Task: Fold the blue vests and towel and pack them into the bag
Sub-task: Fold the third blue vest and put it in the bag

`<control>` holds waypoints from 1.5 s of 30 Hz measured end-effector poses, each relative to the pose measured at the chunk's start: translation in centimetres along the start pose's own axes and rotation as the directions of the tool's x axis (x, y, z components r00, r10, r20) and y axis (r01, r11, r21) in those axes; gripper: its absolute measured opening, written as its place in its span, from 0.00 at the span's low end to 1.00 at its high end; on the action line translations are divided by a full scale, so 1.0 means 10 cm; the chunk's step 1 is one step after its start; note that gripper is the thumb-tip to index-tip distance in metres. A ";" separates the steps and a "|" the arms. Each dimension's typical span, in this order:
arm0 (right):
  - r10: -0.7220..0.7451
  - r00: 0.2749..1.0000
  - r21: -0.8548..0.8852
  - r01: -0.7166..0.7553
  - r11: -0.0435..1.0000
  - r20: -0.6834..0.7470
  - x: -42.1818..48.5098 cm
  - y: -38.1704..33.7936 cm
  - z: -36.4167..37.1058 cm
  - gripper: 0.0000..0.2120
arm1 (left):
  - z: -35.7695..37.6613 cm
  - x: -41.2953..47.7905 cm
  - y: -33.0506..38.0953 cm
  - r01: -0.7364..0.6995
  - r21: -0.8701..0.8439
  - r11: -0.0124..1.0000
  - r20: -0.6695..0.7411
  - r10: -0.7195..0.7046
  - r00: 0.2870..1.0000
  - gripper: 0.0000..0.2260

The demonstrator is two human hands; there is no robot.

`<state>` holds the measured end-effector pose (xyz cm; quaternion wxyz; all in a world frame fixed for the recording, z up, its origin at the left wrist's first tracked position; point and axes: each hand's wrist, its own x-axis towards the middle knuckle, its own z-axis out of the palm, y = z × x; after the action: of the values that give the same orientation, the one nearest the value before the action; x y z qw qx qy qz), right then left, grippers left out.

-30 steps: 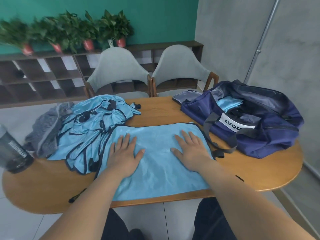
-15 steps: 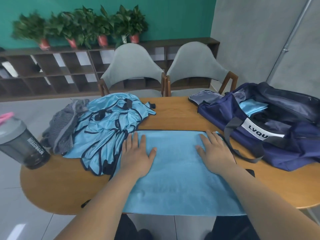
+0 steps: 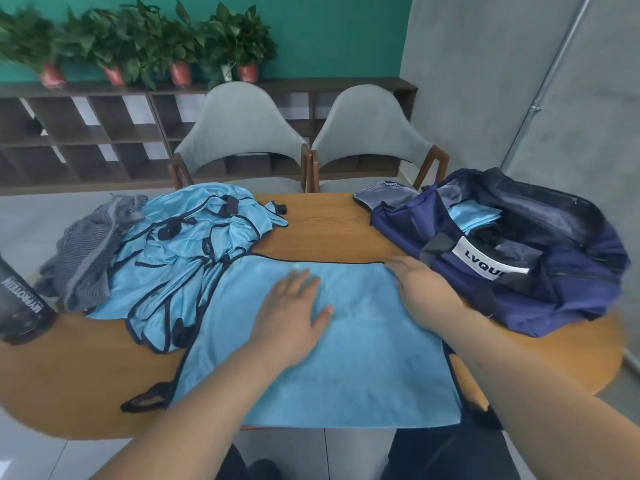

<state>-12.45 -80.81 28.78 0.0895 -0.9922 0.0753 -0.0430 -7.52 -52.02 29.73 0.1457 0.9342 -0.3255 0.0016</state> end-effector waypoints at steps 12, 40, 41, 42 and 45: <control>0.031 0.992 -0.103 -0.018 0.994 0.126 0.18 0.22 -0.26 0.25 | 0.51 -0.24 1.20 -0.528 -0.067 0.846 -0.094 0.522 0.848 0.15; 0.391 0.918 0.643 -0.267 0.718 -0.056 -0.09 0.55 -0.98 0.09 | 0.22 -0.71 1.80 -0.500 -0.445 0.743 -0.533 0.229 0.815 0.08; 0.423 0.905 0.695 -0.279 0.663 -0.039 -0.08 0.54 -1.02 0.09 | 0.14 -0.72 1.80 -0.485 -0.490 0.724 -0.558 0.167 0.813 0.07; 0.445 0.895 0.743 -0.286 0.605 -0.018 -0.08 0.51 -1.06 0.08 | 0.06 -0.73 1.79 -0.461 -0.537 0.707 -0.569 0.100 0.816 0.07; 0.457 0.888 0.827 -0.290 0.482 0.046 -0.03 0.36 -1.16 0.08 | -0.13 -0.77 1.74 -0.340 -0.691 0.638 -0.524 -0.118 0.843 0.08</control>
<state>-14.42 -86.25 39.42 0.5353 -0.7880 0.2692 -0.1417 -24.09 -59.95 34.90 0.6070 0.7238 -0.3021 0.1283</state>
